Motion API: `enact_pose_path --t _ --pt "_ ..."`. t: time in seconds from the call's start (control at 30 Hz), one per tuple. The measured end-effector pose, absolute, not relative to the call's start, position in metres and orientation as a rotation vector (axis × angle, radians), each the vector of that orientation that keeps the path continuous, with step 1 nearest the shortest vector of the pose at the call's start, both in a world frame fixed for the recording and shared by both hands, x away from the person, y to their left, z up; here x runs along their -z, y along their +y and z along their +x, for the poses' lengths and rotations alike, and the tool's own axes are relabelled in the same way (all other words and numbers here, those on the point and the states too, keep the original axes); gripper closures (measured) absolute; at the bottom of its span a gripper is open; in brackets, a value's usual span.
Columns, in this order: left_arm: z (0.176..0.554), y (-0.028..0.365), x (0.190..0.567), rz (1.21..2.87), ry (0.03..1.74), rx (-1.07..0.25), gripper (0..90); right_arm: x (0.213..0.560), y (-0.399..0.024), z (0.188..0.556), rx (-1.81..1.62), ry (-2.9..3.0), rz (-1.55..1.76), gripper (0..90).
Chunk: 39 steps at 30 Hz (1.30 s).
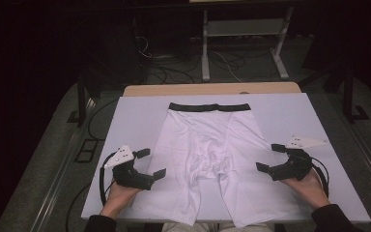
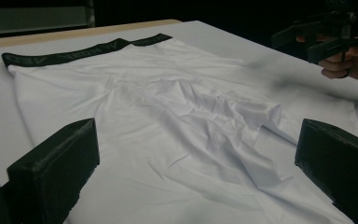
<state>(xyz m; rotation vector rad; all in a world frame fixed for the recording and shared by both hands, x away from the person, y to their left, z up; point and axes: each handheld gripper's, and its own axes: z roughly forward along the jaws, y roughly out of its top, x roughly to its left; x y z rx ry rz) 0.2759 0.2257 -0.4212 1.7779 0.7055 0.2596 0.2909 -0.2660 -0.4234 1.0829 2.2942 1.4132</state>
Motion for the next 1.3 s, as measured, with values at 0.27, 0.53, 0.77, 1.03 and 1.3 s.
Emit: enact_pose_path --t 0.27,0.53,0.77,1.03,1.3 --pt "0.276 0.220 0.422 1.793 0.689 -0.246 0.0 0.422 -0.265 0.290 -1.418 2.295 1.076 0.0" --pt "0.276 0.220 0.422 1.793 0.691 -0.247 0.0 0.419 -0.266 0.288 -1.427 2.283 1.081 0.0" --pt "0.276 0.220 0.423 1.791 0.697 -0.248 0.0 0.409 -0.267 0.289 -1.447 2.259 1.087 0.0" --pt "0.275 0.220 0.423 1.790 0.698 -0.249 0.0 0.395 -0.265 0.300 -1.459 2.238 1.090 0.0" --pt "0.275 0.220 0.423 1.788 0.699 -0.247 0.0 0.387 -0.258 0.308 -1.461 2.246 1.069 0.0"
